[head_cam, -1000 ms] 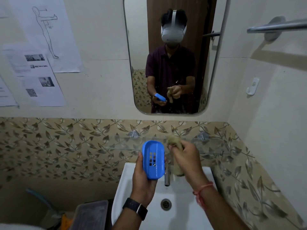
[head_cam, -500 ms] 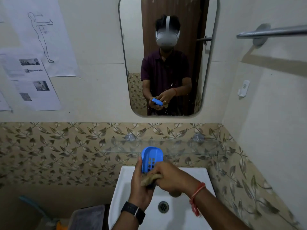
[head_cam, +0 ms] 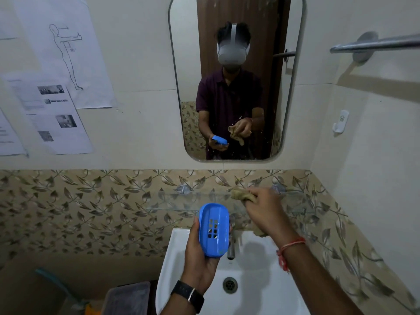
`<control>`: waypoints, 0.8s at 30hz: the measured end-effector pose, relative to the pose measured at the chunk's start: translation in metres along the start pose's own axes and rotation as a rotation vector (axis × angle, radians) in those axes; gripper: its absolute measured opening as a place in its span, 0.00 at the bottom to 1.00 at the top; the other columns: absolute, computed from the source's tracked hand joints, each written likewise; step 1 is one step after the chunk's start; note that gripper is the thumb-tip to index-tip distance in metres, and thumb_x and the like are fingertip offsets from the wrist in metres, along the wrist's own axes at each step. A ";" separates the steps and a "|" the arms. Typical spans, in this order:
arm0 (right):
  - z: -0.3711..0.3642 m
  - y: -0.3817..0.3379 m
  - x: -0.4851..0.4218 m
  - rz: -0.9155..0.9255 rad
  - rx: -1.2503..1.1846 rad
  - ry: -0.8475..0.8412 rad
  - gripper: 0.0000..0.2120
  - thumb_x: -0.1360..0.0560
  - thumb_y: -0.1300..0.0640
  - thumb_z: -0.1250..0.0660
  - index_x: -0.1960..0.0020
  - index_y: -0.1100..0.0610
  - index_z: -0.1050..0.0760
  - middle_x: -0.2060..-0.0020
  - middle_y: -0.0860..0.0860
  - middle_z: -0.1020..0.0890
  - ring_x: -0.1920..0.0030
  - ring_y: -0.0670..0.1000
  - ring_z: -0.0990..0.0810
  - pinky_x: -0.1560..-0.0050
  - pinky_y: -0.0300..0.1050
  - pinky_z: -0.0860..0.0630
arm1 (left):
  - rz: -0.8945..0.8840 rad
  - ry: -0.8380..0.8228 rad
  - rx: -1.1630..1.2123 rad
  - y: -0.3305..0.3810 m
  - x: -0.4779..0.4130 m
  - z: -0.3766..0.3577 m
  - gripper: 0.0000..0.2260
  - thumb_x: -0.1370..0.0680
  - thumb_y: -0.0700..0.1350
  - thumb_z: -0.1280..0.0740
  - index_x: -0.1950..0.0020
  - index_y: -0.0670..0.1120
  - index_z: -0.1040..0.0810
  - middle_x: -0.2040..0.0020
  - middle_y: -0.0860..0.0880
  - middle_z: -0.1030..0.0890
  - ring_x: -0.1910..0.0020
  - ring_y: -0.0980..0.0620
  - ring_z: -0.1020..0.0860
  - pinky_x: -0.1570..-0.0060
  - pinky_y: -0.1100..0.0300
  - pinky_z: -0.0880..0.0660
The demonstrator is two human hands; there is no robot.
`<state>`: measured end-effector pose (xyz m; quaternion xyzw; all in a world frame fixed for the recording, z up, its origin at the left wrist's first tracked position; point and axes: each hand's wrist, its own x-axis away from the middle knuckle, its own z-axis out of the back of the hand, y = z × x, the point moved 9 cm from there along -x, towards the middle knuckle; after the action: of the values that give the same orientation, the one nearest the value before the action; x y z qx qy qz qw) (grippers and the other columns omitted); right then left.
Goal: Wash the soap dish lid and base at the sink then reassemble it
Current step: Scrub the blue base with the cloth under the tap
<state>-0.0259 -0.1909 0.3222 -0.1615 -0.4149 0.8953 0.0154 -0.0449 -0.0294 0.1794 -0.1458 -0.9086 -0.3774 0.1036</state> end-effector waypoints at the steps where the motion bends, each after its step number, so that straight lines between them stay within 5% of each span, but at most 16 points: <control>1: -0.012 -0.007 0.000 0.042 0.019 -0.049 0.12 0.21 0.66 0.35 0.47 0.54 0.15 0.58 0.45 0.23 0.57 0.40 0.26 0.54 0.34 0.27 | 0.001 -0.009 -0.019 -0.002 0.000 -0.002 0.27 0.18 0.59 0.40 0.31 0.40 0.21 0.37 0.34 0.17 0.43 0.37 0.17 0.48 0.47 0.18; 3: -0.036 -0.022 0.005 0.111 0.051 -0.169 0.15 0.20 0.66 0.37 0.42 0.54 0.16 0.50 0.47 0.26 0.49 0.44 0.26 0.48 0.33 0.27 | -0.010 -0.013 -0.043 -0.006 -0.001 -0.003 0.25 0.19 0.59 0.38 0.33 0.41 0.20 0.43 0.36 0.15 0.50 0.39 0.15 0.49 0.46 0.19; 5: -0.051 -0.036 0.012 0.221 0.118 -0.236 0.18 0.21 0.68 0.39 0.38 0.55 0.18 0.47 0.48 0.28 0.48 0.46 0.26 0.54 0.28 0.30 | -0.029 -0.020 -0.055 -0.006 -0.003 -0.001 0.25 0.21 0.59 0.36 0.35 0.41 0.19 0.49 0.38 0.14 0.56 0.42 0.14 0.55 0.47 0.19; 7: -0.053 -0.038 0.012 0.267 0.150 -0.253 0.19 0.22 0.69 0.40 0.38 0.55 0.18 0.47 0.48 0.27 0.48 0.47 0.25 0.52 0.30 0.28 | -0.042 -0.033 -0.074 -0.002 -0.002 0.001 0.25 0.23 0.58 0.36 0.35 0.43 0.19 0.47 0.38 0.13 0.54 0.41 0.14 0.55 0.47 0.18; 10: -0.038 -0.017 0.006 0.190 0.231 -0.125 0.15 0.23 0.68 0.37 0.42 0.55 0.17 0.51 0.47 0.28 0.50 0.47 0.24 0.46 0.39 0.23 | -0.100 -0.053 -0.146 0.010 0.002 0.002 0.24 0.23 0.58 0.37 0.34 0.45 0.20 0.41 0.36 0.15 0.46 0.38 0.15 0.45 0.44 0.20; 13: -0.014 0.003 0.019 0.195 0.133 0.133 0.17 0.27 0.71 0.33 0.44 0.58 0.16 0.54 0.46 0.27 0.56 0.43 0.25 0.52 0.27 0.29 | -0.181 -0.070 -0.217 0.030 0.002 0.001 0.22 0.22 0.57 0.39 0.34 0.46 0.19 0.40 0.38 0.15 0.44 0.39 0.16 0.39 0.41 0.23; 17: -0.040 0.003 0.058 0.367 0.024 0.060 0.17 0.30 0.69 0.35 0.45 0.59 0.16 0.54 0.50 0.23 0.55 0.41 0.26 0.48 0.22 0.31 | -0.338 -0.071 -0.369 0.048 0.002 -0.006 0.19 0.20 0.55 0.38 0.42 0.45 0.14 0.48 0.39 0.14 0.51 0.42 0.16 0.52 0.49 0.20; 22: -0.085 0.015 0.079 0.318 -0.015 -0.051 0.15 0.30 0.70 0.37 0.48 0.59 0.18 0.52 0.51 0.22 0.54 0.44 0.24 0.49 0.24 0.32 | -0.449 -0.087 -0.527 0.050 0.004 -0.019 0.25 0.19 0.58 0.34 0.50 0.34 0.18 0.59 0.34 0.20 0.61 0.43 0.21 0.63 0.53 0.26; 24: -0.097 0.020 0.086 0.309 -0.026 -0.121 0.14 0.28 0.69 0.38 0.49 0.57 0.19 0.54 0.48 0.25 0.55 0.42 0.26 0.51 0.28 0.32 | -0.509 -0.125 -0.648 0.054 0.007 -0.030 0.23 0.22 0.58 0.34 0.58 0.36 0.19 0.66 0.41 0.25 0.64 0.51 0.27 0.66 0.61 0.31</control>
<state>-0.0759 -0.1184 0.2252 -0.1693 -0.3968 0.8896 -0.1498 -0.0310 -0.0133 0.2376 0.0357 -0.7544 -0.6479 -0.0996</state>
